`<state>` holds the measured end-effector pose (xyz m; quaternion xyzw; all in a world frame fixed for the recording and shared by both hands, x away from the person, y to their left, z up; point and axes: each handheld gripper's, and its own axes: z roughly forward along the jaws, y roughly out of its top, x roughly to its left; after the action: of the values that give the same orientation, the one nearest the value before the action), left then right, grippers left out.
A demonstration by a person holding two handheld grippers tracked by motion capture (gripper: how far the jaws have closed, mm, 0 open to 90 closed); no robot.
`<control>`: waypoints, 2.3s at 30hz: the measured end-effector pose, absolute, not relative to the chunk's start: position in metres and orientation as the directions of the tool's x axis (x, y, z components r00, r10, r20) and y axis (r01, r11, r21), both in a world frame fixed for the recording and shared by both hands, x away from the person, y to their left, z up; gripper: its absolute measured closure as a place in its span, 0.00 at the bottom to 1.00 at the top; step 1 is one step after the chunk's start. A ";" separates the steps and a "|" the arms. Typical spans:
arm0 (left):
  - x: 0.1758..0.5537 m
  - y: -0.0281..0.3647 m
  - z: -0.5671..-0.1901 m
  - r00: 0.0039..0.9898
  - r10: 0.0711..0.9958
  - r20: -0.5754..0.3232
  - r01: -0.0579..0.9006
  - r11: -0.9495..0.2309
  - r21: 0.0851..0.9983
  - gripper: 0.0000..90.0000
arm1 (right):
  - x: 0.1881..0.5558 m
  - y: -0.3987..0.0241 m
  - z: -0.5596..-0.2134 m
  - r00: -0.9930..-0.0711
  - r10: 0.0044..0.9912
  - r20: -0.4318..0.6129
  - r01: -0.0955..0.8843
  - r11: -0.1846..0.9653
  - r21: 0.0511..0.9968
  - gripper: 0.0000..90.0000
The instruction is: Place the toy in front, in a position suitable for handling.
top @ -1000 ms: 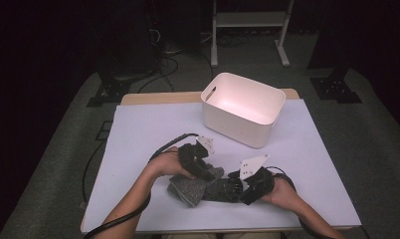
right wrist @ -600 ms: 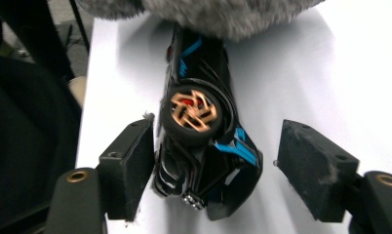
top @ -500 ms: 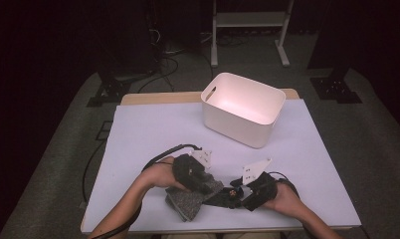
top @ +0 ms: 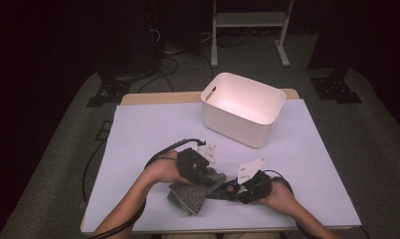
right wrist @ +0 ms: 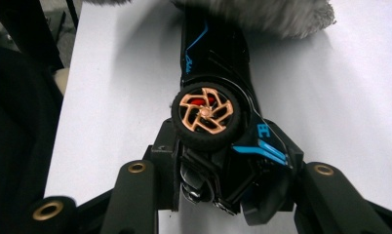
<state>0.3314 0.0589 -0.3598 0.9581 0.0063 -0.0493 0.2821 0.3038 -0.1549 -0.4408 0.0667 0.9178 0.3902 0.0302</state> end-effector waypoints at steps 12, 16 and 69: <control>0.323 0.068 -0.351 0.998 0.061 -0.034 0.070 -0.845 0.530 0.67 | 0.306 -0.169 -0.439 -0.984 0.165 0.067 0.160 0.649 0.744 0.59; 0.322 0.070 -0.351 0.998 0.061 -0.022 0.064 -0.854 0.517 0.76 | 0.306 -0.170 -0.438 -0.985 0.160 0.061 0.151 0.649 0.746 0.61; 0.328 0.047 -0.367 0.998 -0.003 -0.058 0.030 -0.836 0.547 0.86 | 0.301 -0.167 -0.439 -0.984 0.172 0.034 0.139 0.644 0.752 0.63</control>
<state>0.3278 0.0473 -0.3675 0.9578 0.0070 -0.0281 0.2860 0.3012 -0.1669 -0.4388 0.0859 0.9065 0.4128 0.0202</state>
